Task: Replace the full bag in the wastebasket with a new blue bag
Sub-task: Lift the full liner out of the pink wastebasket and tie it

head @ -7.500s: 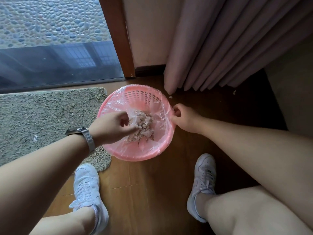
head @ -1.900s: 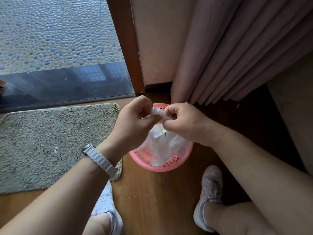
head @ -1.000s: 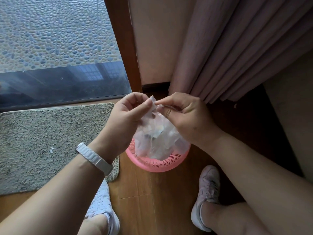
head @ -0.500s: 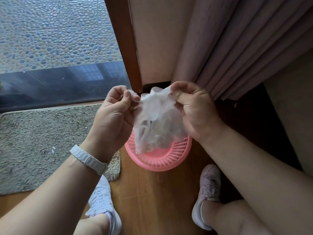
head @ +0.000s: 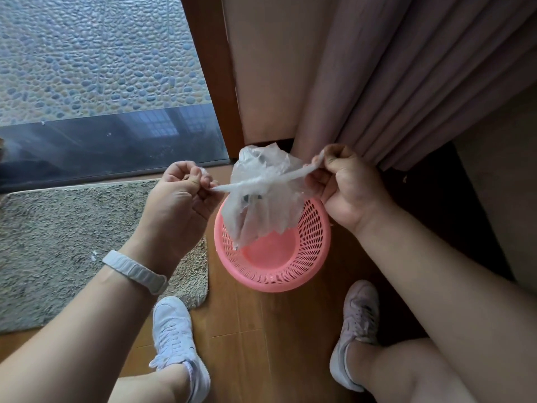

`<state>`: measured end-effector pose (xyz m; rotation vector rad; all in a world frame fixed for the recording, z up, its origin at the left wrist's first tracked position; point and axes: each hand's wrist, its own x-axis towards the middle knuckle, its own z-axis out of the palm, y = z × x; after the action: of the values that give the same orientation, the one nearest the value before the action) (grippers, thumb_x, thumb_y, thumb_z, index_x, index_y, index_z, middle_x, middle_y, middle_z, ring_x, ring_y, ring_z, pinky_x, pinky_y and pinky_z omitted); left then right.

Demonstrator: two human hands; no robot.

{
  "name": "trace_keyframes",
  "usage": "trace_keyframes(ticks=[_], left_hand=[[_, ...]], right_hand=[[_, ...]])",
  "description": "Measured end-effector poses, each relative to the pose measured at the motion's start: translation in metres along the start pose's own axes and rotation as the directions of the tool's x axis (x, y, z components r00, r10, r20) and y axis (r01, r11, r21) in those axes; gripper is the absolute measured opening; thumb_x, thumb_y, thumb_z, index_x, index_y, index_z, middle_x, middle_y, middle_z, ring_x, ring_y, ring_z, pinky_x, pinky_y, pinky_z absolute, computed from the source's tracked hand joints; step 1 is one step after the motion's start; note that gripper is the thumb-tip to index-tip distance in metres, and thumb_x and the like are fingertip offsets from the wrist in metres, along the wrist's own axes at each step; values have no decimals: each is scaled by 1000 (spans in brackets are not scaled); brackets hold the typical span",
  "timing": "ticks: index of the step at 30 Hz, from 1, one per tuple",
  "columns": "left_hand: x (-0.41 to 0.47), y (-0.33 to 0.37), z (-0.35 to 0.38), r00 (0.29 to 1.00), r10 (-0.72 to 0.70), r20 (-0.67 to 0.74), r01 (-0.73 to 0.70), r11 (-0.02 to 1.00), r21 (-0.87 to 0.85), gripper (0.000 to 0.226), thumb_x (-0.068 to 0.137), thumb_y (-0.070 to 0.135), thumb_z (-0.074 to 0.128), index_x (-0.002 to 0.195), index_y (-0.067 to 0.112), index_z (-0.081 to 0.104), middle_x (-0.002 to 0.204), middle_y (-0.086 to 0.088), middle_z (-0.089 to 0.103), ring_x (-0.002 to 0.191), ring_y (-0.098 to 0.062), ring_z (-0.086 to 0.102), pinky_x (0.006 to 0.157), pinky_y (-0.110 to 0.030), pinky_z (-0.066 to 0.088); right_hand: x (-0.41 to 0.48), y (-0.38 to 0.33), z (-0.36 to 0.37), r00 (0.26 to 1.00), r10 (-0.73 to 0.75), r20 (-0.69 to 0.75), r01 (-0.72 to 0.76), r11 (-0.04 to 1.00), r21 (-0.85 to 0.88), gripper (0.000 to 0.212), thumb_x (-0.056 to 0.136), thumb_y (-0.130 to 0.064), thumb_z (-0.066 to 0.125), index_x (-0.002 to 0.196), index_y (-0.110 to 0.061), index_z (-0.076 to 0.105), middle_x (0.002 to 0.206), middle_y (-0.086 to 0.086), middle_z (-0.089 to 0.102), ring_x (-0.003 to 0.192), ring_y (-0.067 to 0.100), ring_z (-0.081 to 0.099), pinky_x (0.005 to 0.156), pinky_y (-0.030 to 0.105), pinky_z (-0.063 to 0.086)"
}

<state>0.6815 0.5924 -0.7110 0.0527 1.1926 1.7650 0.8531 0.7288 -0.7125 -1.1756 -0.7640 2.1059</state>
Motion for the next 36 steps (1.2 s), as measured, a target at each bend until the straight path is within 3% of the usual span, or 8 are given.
trace_keyframes(ticks=[6, 9, 15, 21, 24, 27, 32, 36], left_hand=[[4, 1, -7, 995, 9, -96, 0, 996, 93, 29, 100, -3, 36, 78, 14, 47, 59, 0, 49, 53, -8, 51, 57, -23, 52], [1, 1, -8, 998, 23, -63, -12, 986, 166, 25, 100, 0, 39, 82, 15, 48, 61, 1, 51, 56, -8, 52, 60, -25, 54], [-8, 6, -4, 992, 91, 82, -111, 949, 296, 19, 99, 4, 46, 85, 16, 52, 66, 2, 61, 63, -11, 58, 67, -28, 55], [-16, -5, 16, 993, 64, 95, -98, 908, 408, 6, 92, 9, 60, 93, 15, 58, 79, -4, 70, 68, -14, 64, 60, -26, 53], [-16, -8, 21, 990, 6, 140, -61, 918, 392, 31, 83, 12, 69, 114, 13, 61, 84, -6, 71, 77, -16, 67, 63, -27, 55], [-17, -12, 23, 978, -39, 207, -47, 917, 396, 50, 72, 16, 76, 120, 12, 62, 88, -9, 68, 78, -19, 68, 66, -31, 56], [-17, -16, 28, 974, -20, 223, -75, 909, 410, 31, 70, 11, 73, 101, 11, 70, 78, -4, 64, 68, -12, 67, 63, -26, 56], [-14, -20, 26, 980, 62, 188, -146, 866, 479, 19, 69, 16, 76, 87, 10, 71, 75, -6, 71, 71, -15, 69, 70, -33, 58]], right_hand=[[7, 4, -5, 984, -29, -176, 5, 991, -136, 34, 91, 5, 39, 70, -18, 49, 64, -1, 54, 57, 10, 53, 53, 23, 47], [9, 8, -6, 974, -101, -204, 50, 970, -240, 35, 88, 6, 40, 67, -20, 50, 61, -4, 56, 55, 8, 54, 54, 23, 46], [3, 7, 0, 985, -170, -32, 152, 941, -303, 26, 95, -7, 52, 73, -19, 56, 71, -1, 61, 65, 10, 59, 61, 25, 50], [-12, 13, 21, 961, -239, 137, 275, 867, -416, 20, 93, -8, 58, 77, -19, 64, 68, -5, 59, 63, 6, 55, 62, 23, 50], [-20, 16, 27, 926, -286, 248, 374, 791, -484, 12, 93, -7, 58, 83, -10, 65, 71, 3, 60, 66, 13, 56, 65, 27, 51], [-23, 22, 30, 903, -291, 316, 421, 743, -520, 10, 92, -6, 60, 86, -2, 66, 73, 9, 62, 68, 15, 56, 68, 31, 50], [-24, 22, 30, 894, -247, 375, 424, 736, -527, 12, 91, -4, 59, 95, 4, 67, 85, 20, 69, 80, 22, 66, 81, 38, 56], [-25, 22, 27, 891, -218, 397, 415, 746, -521, 15, 91, 1, 57, 104, 1, 64, 90, 16, 68, 83, 16, 66, 78, 27, 55]])
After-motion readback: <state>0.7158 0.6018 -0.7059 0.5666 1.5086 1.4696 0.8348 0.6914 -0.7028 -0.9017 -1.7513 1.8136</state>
